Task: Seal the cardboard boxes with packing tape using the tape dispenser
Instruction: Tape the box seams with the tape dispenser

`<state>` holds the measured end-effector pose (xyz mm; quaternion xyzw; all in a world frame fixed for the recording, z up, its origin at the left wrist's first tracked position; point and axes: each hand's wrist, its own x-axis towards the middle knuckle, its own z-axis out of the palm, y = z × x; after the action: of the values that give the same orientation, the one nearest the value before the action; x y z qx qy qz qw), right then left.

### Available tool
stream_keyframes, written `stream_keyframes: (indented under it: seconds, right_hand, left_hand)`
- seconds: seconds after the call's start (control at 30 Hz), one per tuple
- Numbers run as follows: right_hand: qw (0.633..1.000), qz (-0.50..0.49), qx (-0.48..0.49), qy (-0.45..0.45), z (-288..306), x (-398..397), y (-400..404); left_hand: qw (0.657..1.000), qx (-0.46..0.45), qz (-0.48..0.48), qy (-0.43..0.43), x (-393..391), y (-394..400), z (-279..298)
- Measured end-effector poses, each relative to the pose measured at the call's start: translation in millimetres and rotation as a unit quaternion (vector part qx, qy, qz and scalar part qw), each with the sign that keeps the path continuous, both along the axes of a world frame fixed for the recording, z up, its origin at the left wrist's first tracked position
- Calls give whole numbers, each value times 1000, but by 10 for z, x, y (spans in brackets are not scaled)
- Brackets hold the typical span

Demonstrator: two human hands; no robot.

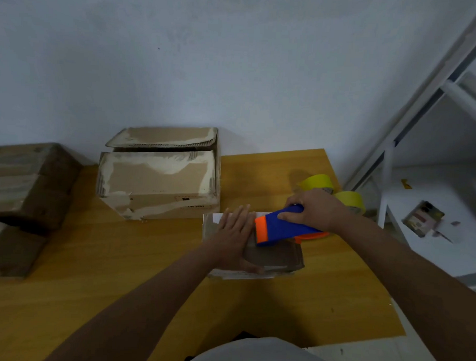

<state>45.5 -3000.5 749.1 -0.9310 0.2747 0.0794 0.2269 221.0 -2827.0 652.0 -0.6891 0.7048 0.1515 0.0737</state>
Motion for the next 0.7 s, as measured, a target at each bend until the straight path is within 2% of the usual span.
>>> stream_keyframes:
  seconds: [0.23,0.5,0.7]
  right_hand:
    - [995,38,23,85,91,-4,-57]
    - [997,15,73,13,-6,-176,-85]
    - [997,-43,65,20,-61,-728,-467]
  left_hand:
    - [1000,-25,7,-17,-8,-5,-100]
    - [999,-44,10,-4,8,16,-134]
    - [999,-50,13,-3,3,14,-155]
